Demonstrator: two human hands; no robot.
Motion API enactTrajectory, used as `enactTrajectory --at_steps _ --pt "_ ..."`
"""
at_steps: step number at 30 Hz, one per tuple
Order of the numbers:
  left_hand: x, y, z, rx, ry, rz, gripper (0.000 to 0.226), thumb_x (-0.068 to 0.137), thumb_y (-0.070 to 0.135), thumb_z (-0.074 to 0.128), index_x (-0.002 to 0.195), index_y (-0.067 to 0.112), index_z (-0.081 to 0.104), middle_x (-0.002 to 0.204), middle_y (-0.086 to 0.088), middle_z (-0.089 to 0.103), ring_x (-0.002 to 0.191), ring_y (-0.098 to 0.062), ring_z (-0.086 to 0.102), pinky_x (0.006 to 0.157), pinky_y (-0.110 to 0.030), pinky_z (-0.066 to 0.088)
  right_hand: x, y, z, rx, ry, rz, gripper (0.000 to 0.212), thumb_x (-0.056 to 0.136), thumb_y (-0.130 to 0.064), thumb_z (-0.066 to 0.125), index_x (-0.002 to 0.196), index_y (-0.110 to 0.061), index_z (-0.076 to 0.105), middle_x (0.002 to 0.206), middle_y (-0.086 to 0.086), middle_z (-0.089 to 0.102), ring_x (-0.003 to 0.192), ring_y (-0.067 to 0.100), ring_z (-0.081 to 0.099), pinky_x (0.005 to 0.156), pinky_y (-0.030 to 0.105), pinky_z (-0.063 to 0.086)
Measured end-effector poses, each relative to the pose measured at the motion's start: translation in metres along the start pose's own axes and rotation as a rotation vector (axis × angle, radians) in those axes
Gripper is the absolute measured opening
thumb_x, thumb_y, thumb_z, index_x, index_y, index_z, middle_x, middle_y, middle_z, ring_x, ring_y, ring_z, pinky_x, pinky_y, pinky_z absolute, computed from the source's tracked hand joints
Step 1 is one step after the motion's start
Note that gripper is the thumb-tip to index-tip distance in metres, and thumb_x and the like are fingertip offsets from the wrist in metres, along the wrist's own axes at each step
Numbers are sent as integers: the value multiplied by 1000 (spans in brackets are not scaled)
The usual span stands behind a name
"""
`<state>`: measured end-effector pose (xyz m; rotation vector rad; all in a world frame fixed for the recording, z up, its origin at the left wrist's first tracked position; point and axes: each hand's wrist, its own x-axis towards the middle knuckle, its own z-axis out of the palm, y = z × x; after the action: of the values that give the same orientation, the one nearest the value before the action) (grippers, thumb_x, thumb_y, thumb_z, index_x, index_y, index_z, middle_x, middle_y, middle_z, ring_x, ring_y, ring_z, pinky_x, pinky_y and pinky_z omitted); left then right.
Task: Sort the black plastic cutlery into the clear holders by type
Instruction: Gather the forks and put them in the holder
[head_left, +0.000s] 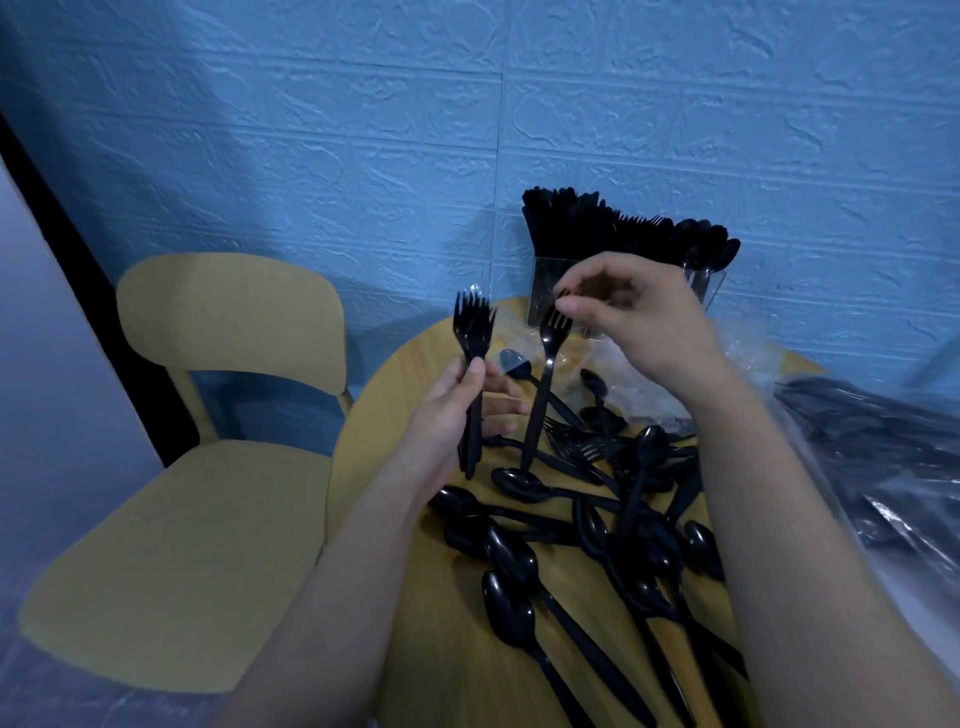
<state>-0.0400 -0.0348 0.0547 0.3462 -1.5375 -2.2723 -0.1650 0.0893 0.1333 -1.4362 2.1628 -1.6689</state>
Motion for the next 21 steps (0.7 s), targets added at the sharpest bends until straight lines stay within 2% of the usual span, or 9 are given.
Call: enactTrajectory --at_steps 3,5,7,9,11,13,15,17,21 --pt "-2 2 18 68 -117 -1 22 103 24 34 108 8 48 81 -5 67 70 -22 68 71 -36 55 0 -1 8 -22 47 -20 19 82 -7 70 82 -26 66 79 -12 65 75 1 61 74 21 54" --pt "-1 5 29 73 -196 -22 26 103 26 32 111 7 47 75 -6 61 54 -17 58 57 -30 53 0 1 12 -84 100 -38 16 83 -8 70 85 -24 67 82 -15 65 78 0 61 77 21 52" --pt "3 6 37 45 -235 -41 29 103 31 30 105 9 50 67 -2 49 45 -10 41 46 -22 42 1 3 12 -141 144 -64 16 83 -9 70 94 -20 68 85 -17 63 78 -4 59 76 14 48" --pt "8 7 41 12 -240 -49 30 102 34 31 101 13 53 63 3 41 43 -5 31 42 -17 33 0 5 6 -172 182 -70 28 82 -12 72 107 -19 64 92 -14 61 79 -2 57 74 10 46" --pt "14 6 42 -29 -211 -41 29 101 35 34 101 13 54 63 5 38 44 -4 29 41 -15 31 -4 6 -4 -236 187 -29 31 83 -15 71 111 -21 60 94 -13 58 80 1 57 71 12 45" --pt "18 3 42 -77 -168 -43 30 100 34 34 103 11 53 62 5 37 43 -3 29 40 -14 30 -12 8 -16 -433 35 47 21 85 -17 68 104 -21 63 94 -12 59 78 -3 54 69 10 40" --pt "20 -2 41 -104 -141 -41 32 99 38 35 103 11 51 60 6 36 42 -3 29 39 -14 30 -23 14 -21 -636 -290 142 18 86 -20 66 104 -21 67 100 -9 62 78 -5 50 68 7 37" --pt "20 -7 39 -98 -129 -37 36 91 44 40 102 11 51 60 7 36 42 -3 29 39 -15 30 -31 22 -20 -741 -564 251 26 85 -24 69 111 -23 67 112 -6 62 90 3 52 75 13 37" --pt "18 -11 34 -119 -95 -49 25 94 35 45 100 11 49 62 6 36 44 -4 31 41 -16 33 -35 33 -16 -842 -763 389 43 80 -27 74 121 -26 61 118 -7 55 106 14 52 79 21 38"
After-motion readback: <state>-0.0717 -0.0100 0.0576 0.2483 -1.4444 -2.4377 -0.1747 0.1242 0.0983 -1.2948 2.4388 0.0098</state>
